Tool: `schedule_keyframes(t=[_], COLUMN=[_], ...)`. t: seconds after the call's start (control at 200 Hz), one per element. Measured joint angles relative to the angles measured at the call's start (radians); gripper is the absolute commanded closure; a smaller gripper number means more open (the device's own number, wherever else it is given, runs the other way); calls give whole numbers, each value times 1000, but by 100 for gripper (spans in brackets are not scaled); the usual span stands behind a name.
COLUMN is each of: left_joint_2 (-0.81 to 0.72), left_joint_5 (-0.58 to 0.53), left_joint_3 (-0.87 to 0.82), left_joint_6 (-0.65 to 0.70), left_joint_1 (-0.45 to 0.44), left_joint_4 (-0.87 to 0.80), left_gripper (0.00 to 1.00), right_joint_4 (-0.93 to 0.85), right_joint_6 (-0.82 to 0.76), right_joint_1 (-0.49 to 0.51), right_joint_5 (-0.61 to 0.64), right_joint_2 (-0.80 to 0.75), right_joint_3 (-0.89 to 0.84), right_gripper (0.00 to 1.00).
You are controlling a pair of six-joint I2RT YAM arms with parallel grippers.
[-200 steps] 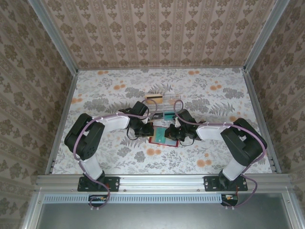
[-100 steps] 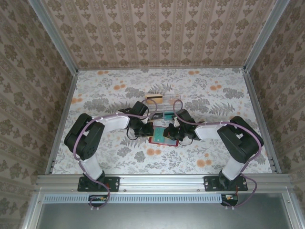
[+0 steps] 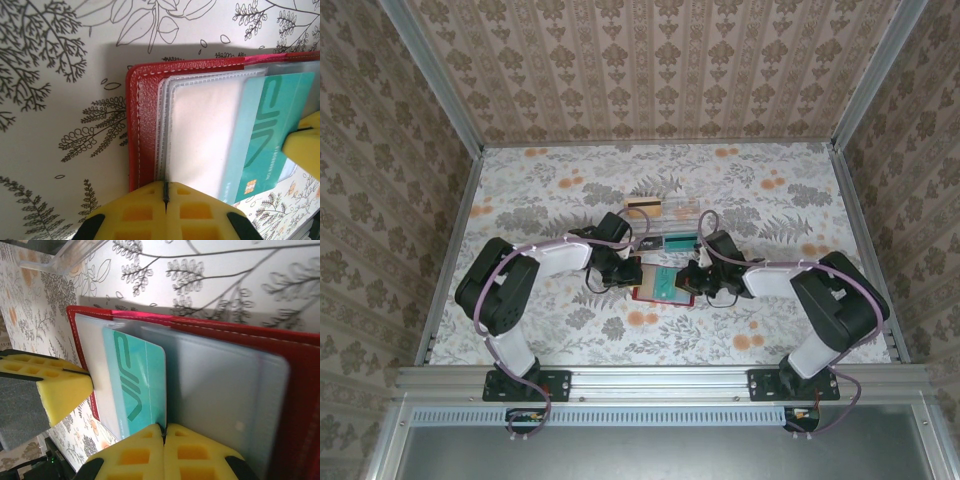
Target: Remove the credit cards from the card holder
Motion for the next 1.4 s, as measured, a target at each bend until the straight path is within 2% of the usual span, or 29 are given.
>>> schedule_keyframes(t=[0.32, 0.475, 0.54, 0.64, 0.755, 0.855, 0.895, 0.94, 0.98, 1.16, 1.4], left_joint_2=[0, -10, -21, -61, -135, -210, -240, -272, -301, -417, -488], left_joint_5=[0, -8, -12, -18, -24, -23, -23, -22, -23, -11, 8], left_joint_3=[2, 3, 3, 4, 10, 15, 15, 15, 14, -18, -72], left_joint_6=[0, 0, 0, -2, -17, -23, -26, -25, -25, -29, -16], left_joint_1=[0, 1, 2, 11, 37, 75, 93, 114, 133, 210, 285], left_joint_4=[-5, -29, -46, -74, -89, -90, -90, -91, -90, -86, -90], left_gripper=[100, 100, 90, 63, 45, 22, 16, 14, 4, 0, 0], right_joint_4=[-116, -257, -325, -428, -542, -647, -683, -721, -753, -869, -953], right_joint_6=[-82, -159, -205, -289, -399, -508, -555, -614, -669, -947, -1300], right_joint_1=[-61, -61, -62, -62, -62, -57, -51, -42, -28, 64, 172], right_joint_5=[-6, 0, 5, 18, 54, 101, 124, 155, 185, 359, 611], right_joint_2=[-138, -223, -245, -259, -259, -251, -239, -221, -199, -81, 51], right_joint_3=[-25, 16, 67, 169, 294, 404, 449, 500, 547, 715, 808], right_gripper=[100, 100, 100, 100, 100, 100, 100, 100, 100, 100, 100])
